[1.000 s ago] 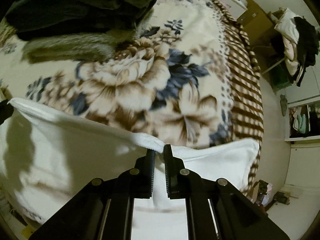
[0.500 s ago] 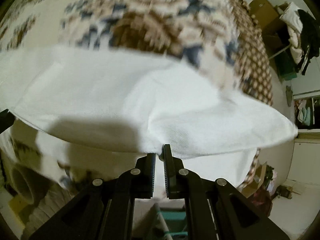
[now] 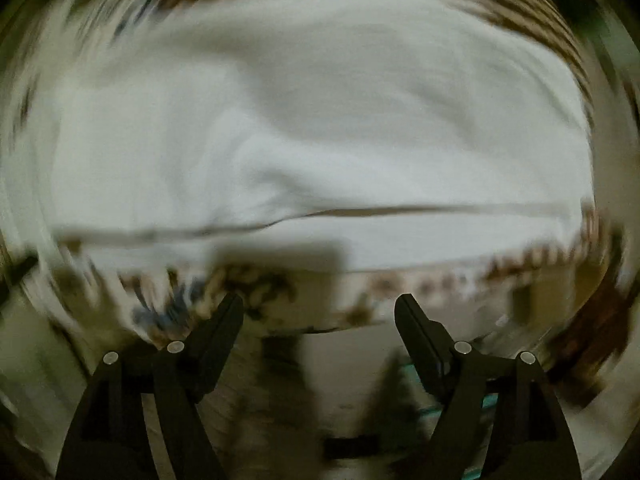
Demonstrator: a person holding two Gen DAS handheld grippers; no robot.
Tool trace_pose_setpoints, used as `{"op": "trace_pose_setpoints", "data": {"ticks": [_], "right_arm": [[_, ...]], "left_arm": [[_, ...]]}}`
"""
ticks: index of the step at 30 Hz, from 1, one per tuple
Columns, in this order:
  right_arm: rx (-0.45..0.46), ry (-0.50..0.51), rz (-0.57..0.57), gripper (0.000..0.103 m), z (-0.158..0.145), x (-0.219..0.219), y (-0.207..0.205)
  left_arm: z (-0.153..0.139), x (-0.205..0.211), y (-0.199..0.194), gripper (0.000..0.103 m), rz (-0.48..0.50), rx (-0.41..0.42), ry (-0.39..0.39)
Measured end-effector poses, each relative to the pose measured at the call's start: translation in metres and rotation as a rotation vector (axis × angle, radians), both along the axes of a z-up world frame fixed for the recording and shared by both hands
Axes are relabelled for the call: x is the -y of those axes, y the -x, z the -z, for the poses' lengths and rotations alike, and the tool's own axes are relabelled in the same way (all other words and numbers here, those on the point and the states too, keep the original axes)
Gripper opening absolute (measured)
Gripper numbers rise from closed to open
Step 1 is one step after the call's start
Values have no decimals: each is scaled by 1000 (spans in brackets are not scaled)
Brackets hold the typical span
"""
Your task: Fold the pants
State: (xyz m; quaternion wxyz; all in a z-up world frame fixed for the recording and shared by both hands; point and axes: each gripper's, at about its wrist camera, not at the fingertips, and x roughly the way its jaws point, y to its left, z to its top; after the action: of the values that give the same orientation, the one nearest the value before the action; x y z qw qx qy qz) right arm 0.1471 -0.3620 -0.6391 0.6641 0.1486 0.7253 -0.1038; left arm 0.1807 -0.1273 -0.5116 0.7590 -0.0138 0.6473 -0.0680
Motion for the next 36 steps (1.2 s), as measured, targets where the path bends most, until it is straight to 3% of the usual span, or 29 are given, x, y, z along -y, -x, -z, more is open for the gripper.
{"op": "trace_pose_setpoints", "data": {"ticks": [3,6,9,10,12,17,19,24,27,30,33,36], "right_arm": [[89,-70,381,80,-14,69,34],[161,-130,723,80,-8,130,74],[237,-131,942,73,4,176,102],[254,-132,982,66,8,189,106],[296,-137,1048,63,17,210,110],[380,-92,1004,28,24,238,85],[381,-48,966,4,20,243,77],[456,21,926,3,-19,249,87],[454,24,952,2,-29,250,97],[392,34,961,2,-20,258,108],[279,-18,967,4,14,267,107],[199,-66,975,15,26,269,101]], "left_arm": [[-5,9,-11,67,5,56,-7],[2,31,-32,67,-9,84,3],[10,65,-45,67,12,99,31],[12,77,-49,67,29,102,30],[20,105,-55,67,80,103,25],[32,156,-60,67,179,100,8],[32,166,-56,67,211,100,3],[29,180,-45,67,262,83,15],[28,182,-40,67,269,75,23],[32,183,-37,67,263,63,24],[41,177,-35,67,241,39,21],[42,160,-35,67,205,26,28]]}}
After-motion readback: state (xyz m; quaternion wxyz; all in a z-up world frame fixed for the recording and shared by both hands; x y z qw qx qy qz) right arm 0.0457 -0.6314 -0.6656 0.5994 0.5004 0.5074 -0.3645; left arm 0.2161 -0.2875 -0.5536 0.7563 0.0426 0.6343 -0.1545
